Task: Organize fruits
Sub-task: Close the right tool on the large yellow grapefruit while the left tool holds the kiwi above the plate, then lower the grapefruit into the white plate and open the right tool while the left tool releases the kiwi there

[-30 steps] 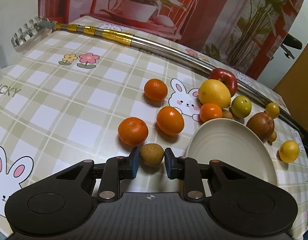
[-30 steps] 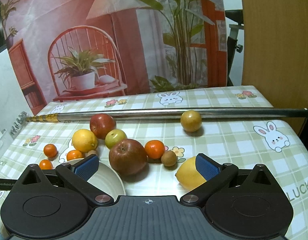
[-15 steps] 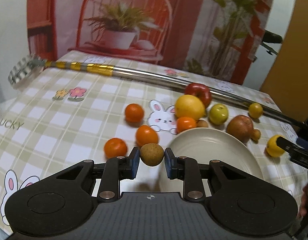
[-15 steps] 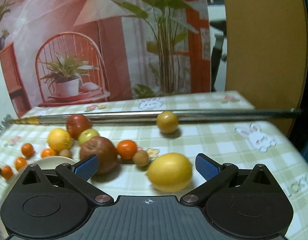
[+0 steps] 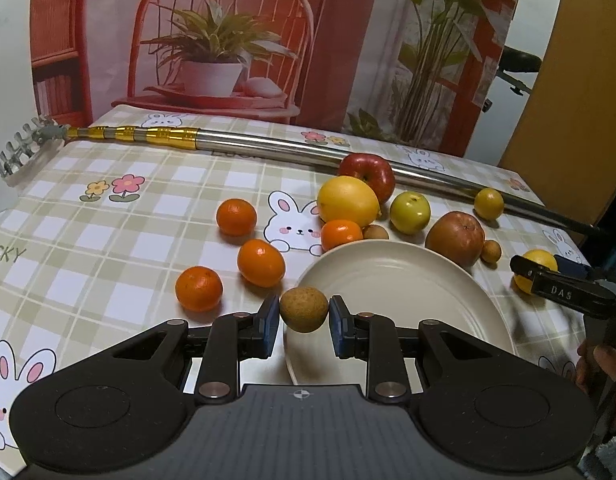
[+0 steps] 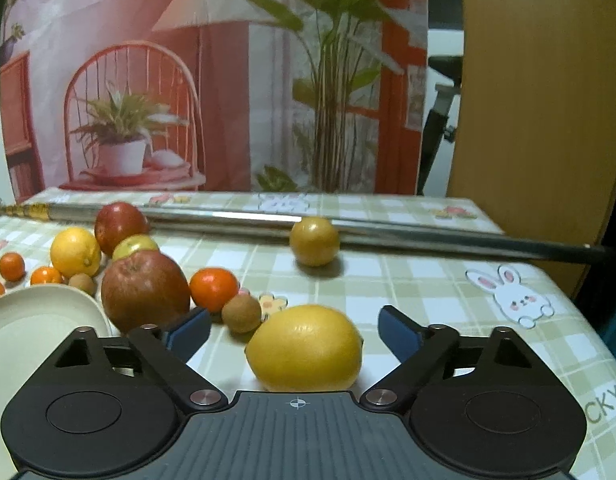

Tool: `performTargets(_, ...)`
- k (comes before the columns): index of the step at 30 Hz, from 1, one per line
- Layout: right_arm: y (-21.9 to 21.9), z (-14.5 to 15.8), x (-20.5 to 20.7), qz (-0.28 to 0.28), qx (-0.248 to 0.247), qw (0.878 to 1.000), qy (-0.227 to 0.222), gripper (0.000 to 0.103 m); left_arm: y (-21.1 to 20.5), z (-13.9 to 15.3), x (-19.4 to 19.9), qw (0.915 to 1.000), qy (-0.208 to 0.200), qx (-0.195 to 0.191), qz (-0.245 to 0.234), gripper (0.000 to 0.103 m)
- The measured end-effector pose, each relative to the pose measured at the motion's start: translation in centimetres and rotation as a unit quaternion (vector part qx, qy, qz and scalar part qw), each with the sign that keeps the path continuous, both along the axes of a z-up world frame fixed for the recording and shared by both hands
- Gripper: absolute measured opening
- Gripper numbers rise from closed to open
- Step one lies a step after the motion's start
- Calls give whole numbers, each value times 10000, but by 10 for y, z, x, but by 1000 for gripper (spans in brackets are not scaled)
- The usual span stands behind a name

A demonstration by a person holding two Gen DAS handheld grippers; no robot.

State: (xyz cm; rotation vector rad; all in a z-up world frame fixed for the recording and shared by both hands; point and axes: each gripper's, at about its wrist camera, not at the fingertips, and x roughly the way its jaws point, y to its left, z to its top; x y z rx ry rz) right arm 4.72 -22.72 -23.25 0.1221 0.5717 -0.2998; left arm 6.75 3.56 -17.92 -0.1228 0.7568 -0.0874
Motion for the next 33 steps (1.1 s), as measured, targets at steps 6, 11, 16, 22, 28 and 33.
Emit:
performTargets(6,-5,-4,0,-67,135,9998,90,79,-4,-3,-2,9999,64,19,-131,28)
performTargets(11,-6,-8,3,-7,231,9996,176,76,-8,-6,-2,9997,91,51,-229,28)
performTargets(16,-12,-9,5,5,401,9988,263,62,-10,-7,-5,9994,77,35,-332,28)
performTargets(22,-13,-10,4,15,432,9987,266,61,-6,-8,-4,9992,111,-44,-373,28)
performTargets(28,-11,-7,-3,-39,586,9981,198,61,-7,-9,-7,9989,114,-64,-461,28)
performTargets(33,-3,4,-18,-51,904,9959,7,61,-6,-12,-7,9986,190,-99,-490,28)
